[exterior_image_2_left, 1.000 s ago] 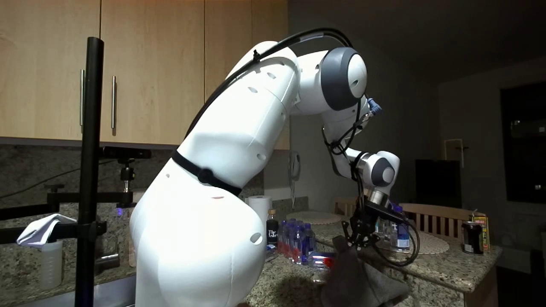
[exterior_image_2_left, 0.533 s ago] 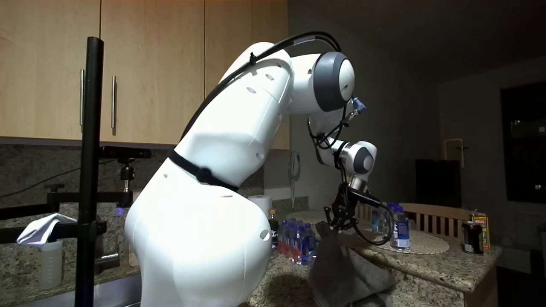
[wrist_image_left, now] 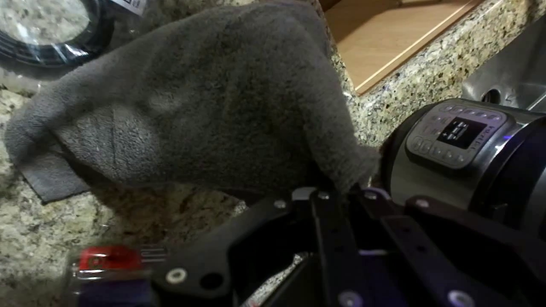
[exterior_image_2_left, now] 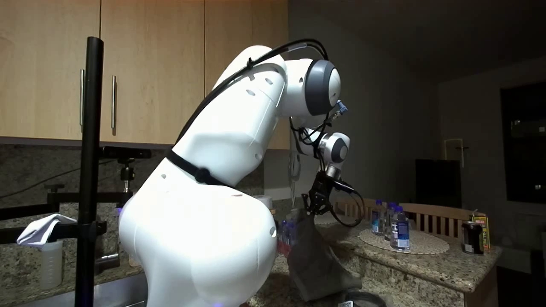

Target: Move the bag to the left on the counter

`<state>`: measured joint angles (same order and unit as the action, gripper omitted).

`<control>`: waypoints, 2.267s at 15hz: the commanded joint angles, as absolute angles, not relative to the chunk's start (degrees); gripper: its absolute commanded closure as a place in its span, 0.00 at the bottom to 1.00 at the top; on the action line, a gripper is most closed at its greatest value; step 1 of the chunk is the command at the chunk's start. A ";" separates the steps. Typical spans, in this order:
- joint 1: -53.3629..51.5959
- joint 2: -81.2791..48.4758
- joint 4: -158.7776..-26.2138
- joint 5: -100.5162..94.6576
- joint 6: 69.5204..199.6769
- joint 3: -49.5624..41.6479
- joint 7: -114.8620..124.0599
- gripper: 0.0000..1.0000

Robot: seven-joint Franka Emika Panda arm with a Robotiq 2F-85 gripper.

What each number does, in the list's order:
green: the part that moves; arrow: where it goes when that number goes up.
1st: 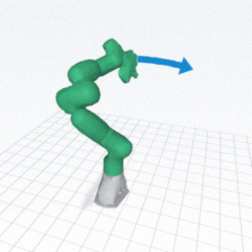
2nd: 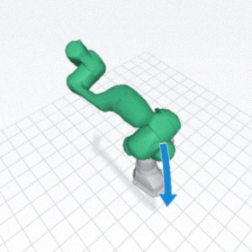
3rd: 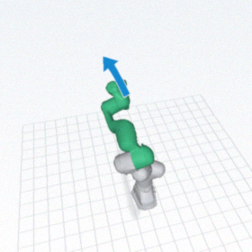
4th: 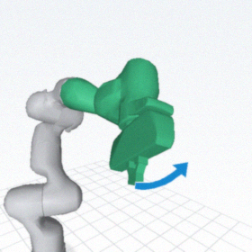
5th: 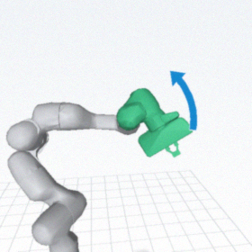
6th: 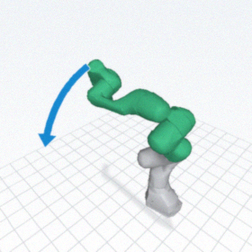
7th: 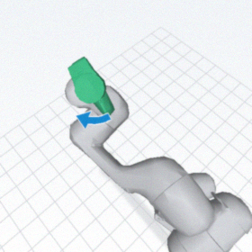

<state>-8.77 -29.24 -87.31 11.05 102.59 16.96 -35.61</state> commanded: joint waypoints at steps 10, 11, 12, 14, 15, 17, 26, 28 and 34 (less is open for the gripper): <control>-14.32 -35.15 -79.32 11.98 97.34 19.68 -35.72 0.95; -14.74 -35.85 -78.66 11.85 96.97 19.87 -35.62 0.95; -15.18 -36.41 -78.14 11.65 96.87 19.94 -35.41 0.95; -16.33 -37.86 -76.74 10.95 97.29 19.89 -34.79 0.95; -16.80 -38.55 -76.12 10.82 97.75 19.86 -34.58 0.95; -18.01 -38.80 -77.18 9.91 104.15 19.39 -33.95 0.95; -22.46 -47.19 -76.64 3.43 124.40 17.10 -27.26 0.95; -22.74 -49.53 -76.60 1.21 125.16 16.39 -25.77 0.95; -22.68 -56.03 -72.63 -1.62 121.79 15.22 -22.84 0.95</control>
